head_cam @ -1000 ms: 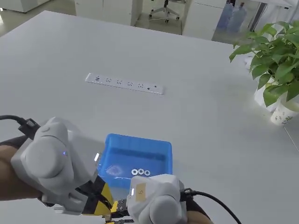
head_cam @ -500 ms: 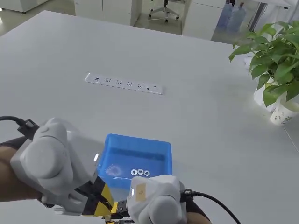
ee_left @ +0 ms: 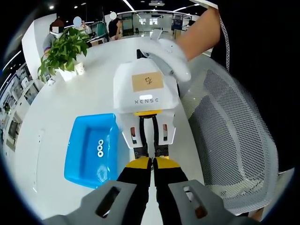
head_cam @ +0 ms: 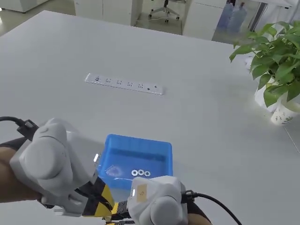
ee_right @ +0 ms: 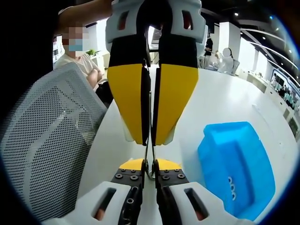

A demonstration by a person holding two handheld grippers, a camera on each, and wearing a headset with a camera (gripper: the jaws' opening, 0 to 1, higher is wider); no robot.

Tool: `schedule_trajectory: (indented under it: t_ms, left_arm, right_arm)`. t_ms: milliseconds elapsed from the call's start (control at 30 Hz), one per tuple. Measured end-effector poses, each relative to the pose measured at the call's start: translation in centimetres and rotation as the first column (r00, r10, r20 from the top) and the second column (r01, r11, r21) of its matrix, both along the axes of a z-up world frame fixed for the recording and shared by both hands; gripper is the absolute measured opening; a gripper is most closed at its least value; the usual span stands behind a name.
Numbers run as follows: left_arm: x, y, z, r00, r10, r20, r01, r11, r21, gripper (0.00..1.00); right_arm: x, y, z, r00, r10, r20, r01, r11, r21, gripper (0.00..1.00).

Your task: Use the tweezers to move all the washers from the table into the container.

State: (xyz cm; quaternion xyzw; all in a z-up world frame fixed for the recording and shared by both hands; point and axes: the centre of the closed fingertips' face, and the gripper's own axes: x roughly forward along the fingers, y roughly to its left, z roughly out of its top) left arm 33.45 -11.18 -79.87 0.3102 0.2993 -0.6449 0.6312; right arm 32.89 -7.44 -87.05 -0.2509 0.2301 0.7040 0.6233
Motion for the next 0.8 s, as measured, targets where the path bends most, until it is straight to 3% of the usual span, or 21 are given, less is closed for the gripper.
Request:
schedule_trajectory:
  t_ms: [500, 800]
  left_arm:
    - [0.1, 0.2, 0.4, 1.000, 0.008, 0.007, -0.008, 1.000, -0.001, 0.05]
    - [0.4, 0.2, 1.7, 1.000, 0.007, 0.018, -0.007, 1.000, -0.012, 0.05]
  right_arm:
    - [0.0, 0.2, 0.5, 1.000, 0.003, 0.005, -0.003, 1.000, 0.006, 0.09]
    - [0.4, 0.1, 1.7, 1.000, 0.004, 0.022, -0.004, 1.000, 0.013, 0.09]
